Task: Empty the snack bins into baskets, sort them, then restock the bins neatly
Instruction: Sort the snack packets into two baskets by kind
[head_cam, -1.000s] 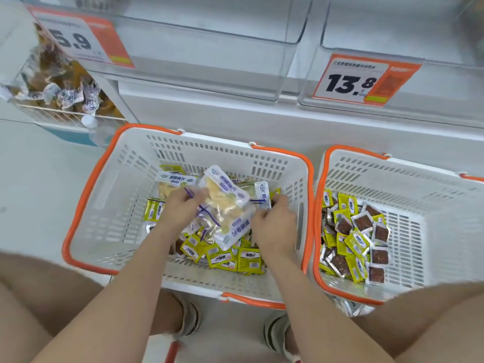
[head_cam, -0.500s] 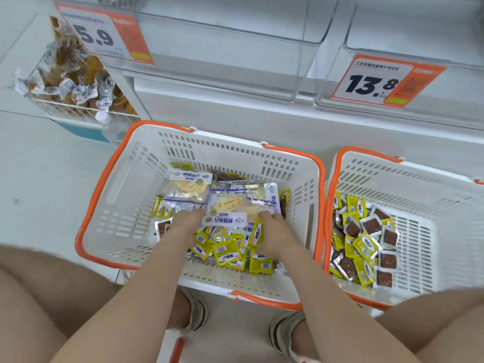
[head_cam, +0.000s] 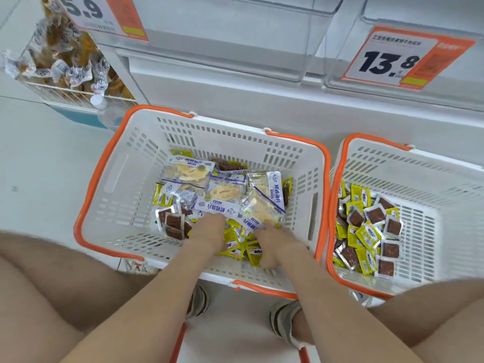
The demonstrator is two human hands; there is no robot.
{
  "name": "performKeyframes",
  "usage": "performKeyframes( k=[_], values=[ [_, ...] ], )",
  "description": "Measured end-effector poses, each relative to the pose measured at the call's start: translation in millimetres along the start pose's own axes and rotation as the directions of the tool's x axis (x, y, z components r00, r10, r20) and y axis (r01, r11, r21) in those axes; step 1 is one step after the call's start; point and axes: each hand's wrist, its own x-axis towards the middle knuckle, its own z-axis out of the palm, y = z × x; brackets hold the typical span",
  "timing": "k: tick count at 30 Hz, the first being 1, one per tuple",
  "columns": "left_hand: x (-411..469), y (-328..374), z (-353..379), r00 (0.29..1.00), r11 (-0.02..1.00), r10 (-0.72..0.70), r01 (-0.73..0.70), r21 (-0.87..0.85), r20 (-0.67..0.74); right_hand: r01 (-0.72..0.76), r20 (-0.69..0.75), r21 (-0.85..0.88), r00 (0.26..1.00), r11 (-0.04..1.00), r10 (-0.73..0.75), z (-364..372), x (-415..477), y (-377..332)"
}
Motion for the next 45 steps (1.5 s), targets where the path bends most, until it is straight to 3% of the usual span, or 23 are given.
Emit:
performKeyframes(
  k=[3, 8, 11, 15, 17, 19, 22, 25, 33, 36, 42, 45],
  values=[
    [3.3, 4.0, 5.3, 0.997, 0.994, -0.035, 0.028, -0.110, -0.064, -0.001, 0.025, 0.077, 1.000, 0.997, -0.001, 0.1, 2.9, -1.6],
    [10.9, 5.5, -1.8, 0.963, 0.922, 0.161, -0.225, -0.314, -0.218, -0.046, -0.199, 0.195, 0.976, 0.980, 0.086, 14.0, 2.1, -5.4],
    [20.6, 5.4, -13.0, 0.949, 0.886, 0.213, -0.289, -0.363, -0.234, -0.103, -0.283, 0.268, 0.942, 0.958, 0.180, 13.6, 1.2, -13.3],
    [27.0, 1.5, -14.7, 0.959, 0.947, 0.212, -0.248, -0.202, -0.187, -0.116, -0.245, 0.312, 0.949, 0.943, 0.198, 5.9, 6.6, 0.0],
    [24.7, 2.8, -12.8, 0.957, 0.972, 0.127, -0.172, -0.157, -0.261, -0.096, -0.247, 0.307, 0.953, 0.947, 0.176, 4.9, 7.8, 4.2],
    [22.9, 3.7, -9.6, 0.934, 0.967, 0.144, -0.203, -0.153, -0.326, -0.112, -0.229, 0.237, 0.959, 0.965, 0.168, 5.1, 8.1, 1.4],
    [21.6, 1.5, -3.8, 0.935, 0.943, 0.327, -0.332, -0.013, -0.138, -0.090, -0.195, 0.206, 0.972, 0.974, 0.131, 7.7, 8.9, 1.6],
    [17.2, -1.5, -1.3, 0.935, 0.926, 0.354, -0.349, 0.145, -0.011, 0.020, -0.153, 0.219, 0.988, 0.976, 0.014, 5.6, 10.5, 11.5],
    [-0.1, 1.0, 0.5, 0.938, 0.902, 0.322, -0.344, 0.259, 0.127, 0.031, 0.066, 0.197, 0.997, 0.980, -0.045, 5.1, 11.5, -3.0],
    [-3.2, -1.1, 6.0, 0.938, 0.910, 0.314, -0.342, 0.235, 0.148, 0.030, 0.079, 0.182, 0.996, 0.983, -0.045, 4.8, 9.5, -4.5],
    [-8.6, -10.7, -0.8, 0.974, 0.954, 0.225, -0.226, 0.199, 0.030, 0.064, 0.192, 0.145, 0.977, 0.987, -0.092, 8.7, -0.7, -9.4],
    [-7.7, -16.0, -5.2, 0.954, 0.921, 0.298, -0.293, 0.255, 0.019, 0.088, 0.234, 0.161, 0.964, 0.983, -0.124, 7.4, -3.8, -16.9]
  ],
)
